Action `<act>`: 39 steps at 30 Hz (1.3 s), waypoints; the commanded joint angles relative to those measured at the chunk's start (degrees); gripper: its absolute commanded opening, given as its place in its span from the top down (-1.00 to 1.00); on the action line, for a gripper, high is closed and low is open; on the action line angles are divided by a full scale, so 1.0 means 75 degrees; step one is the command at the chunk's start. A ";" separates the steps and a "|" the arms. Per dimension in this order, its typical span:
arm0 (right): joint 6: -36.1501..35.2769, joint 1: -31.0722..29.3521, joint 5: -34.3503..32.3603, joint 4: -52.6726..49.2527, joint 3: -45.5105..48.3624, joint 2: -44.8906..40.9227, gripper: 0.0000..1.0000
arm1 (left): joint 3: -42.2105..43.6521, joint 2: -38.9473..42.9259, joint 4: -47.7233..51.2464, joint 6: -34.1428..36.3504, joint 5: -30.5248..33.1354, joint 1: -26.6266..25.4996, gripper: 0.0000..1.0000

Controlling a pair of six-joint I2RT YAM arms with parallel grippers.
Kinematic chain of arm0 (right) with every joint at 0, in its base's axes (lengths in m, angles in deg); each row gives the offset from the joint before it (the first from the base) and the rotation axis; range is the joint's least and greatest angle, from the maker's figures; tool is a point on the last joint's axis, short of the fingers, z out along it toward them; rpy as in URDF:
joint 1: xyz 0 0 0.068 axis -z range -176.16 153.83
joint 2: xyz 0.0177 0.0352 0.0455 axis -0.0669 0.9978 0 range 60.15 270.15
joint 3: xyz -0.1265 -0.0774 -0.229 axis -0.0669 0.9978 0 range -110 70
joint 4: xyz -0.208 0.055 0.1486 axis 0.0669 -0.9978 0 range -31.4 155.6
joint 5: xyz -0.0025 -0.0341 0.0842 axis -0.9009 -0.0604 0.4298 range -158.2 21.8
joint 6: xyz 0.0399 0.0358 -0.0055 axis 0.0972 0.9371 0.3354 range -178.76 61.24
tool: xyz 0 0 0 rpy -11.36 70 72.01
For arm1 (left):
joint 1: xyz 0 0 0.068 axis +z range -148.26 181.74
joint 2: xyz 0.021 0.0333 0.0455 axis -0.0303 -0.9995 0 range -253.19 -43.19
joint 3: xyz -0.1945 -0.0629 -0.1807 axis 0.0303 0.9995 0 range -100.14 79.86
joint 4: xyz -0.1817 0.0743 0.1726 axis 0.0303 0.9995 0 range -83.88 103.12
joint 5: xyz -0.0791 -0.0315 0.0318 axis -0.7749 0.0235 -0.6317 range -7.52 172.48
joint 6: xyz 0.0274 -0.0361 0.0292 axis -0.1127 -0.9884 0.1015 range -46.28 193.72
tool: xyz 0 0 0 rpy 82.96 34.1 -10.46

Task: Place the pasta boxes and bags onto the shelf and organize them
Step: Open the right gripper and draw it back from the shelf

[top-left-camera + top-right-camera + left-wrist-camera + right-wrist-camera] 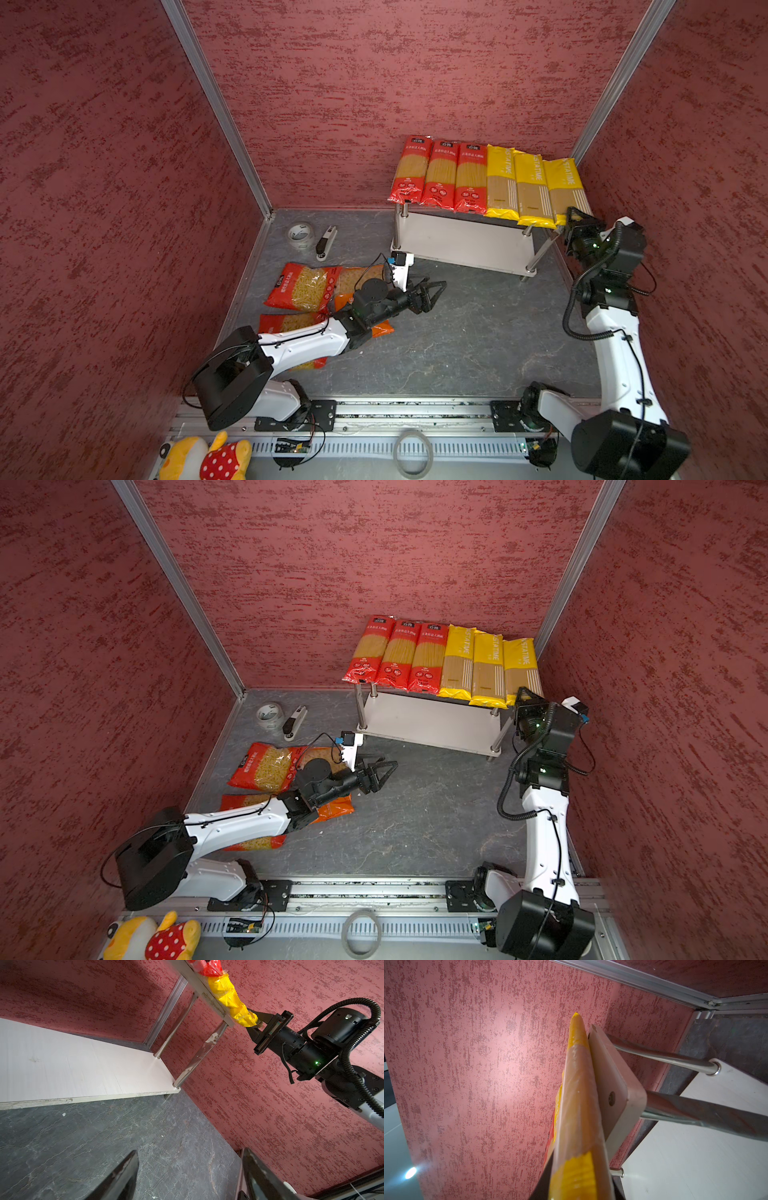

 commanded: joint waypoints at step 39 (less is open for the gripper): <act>-0.1334 -0.2774 0.0400 0.0278 0.1558 -0.1381 -0.24 | -0.0972 -0.0412 0.0534 0.1312 0.0526 -0.0785 -0.55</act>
